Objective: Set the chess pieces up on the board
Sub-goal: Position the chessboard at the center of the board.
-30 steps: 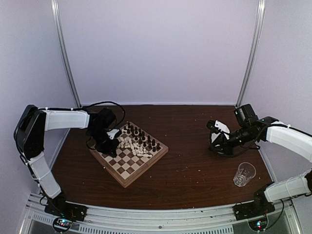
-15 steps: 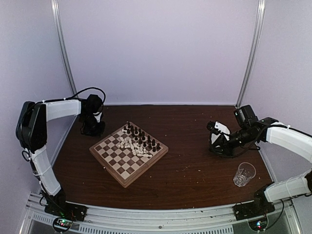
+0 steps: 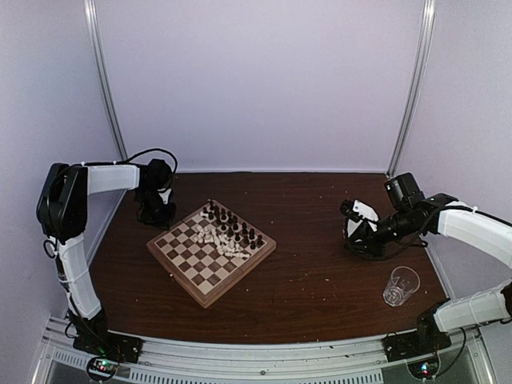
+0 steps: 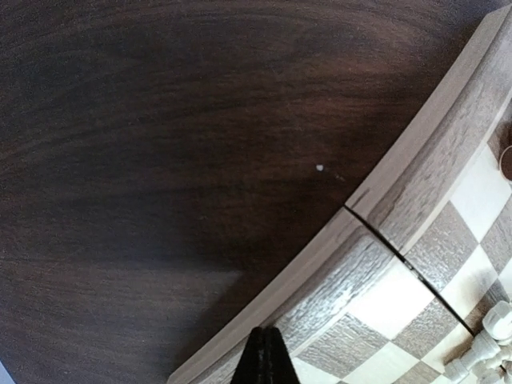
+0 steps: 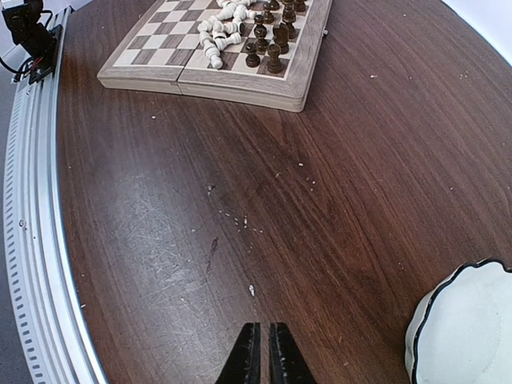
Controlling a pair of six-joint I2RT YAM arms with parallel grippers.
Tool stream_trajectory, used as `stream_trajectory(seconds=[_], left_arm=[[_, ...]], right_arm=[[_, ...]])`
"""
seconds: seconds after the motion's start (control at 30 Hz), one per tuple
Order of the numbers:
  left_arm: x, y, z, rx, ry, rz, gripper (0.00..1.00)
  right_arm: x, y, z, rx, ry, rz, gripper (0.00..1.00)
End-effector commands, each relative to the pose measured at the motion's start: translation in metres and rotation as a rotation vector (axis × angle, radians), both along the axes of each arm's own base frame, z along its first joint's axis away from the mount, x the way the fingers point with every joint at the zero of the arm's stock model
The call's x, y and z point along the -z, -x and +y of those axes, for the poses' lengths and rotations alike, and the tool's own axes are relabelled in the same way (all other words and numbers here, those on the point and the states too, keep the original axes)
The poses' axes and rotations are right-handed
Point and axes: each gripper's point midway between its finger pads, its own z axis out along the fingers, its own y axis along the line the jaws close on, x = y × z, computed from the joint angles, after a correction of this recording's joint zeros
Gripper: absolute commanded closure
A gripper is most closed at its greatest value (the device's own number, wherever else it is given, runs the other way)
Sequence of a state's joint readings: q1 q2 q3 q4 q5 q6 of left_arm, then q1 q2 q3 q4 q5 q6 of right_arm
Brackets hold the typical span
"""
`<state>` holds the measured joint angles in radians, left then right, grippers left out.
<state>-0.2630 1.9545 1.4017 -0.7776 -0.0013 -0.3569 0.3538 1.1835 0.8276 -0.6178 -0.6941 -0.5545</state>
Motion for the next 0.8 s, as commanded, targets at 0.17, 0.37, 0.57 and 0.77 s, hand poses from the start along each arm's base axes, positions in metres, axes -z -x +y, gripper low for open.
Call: stream_trajectory(seconds=[0.17, 0.37, 0.57, 0.77], left_arm=[[-0.015, -0.011, 0.019, -0.046, -0.025, -0.08, 1.0], [-0.004, -0.017, 0.049, -0.137, -0.02, -0.033, 1.0], [0.011, -0.006, 0.028, -0.105, 0.098, 0.032, 1.0], [0.019, 0.01, 0.021, -0.058, 0.113, 0.1, 1.0]], right_arm=[[0.01, 0.001, -0.001, -0.007, 0.026, 0.008, 0.93], [0.009, 0.0, -0.002, -0.007, 0.029, 0.003, 0.92], [0.01, 0.0, -0.001, -0.009, 0.029, 0.002, 0.91], [0.011, 0.0, -0.001, -0.012, 0.03, 0.006, 0.91]])
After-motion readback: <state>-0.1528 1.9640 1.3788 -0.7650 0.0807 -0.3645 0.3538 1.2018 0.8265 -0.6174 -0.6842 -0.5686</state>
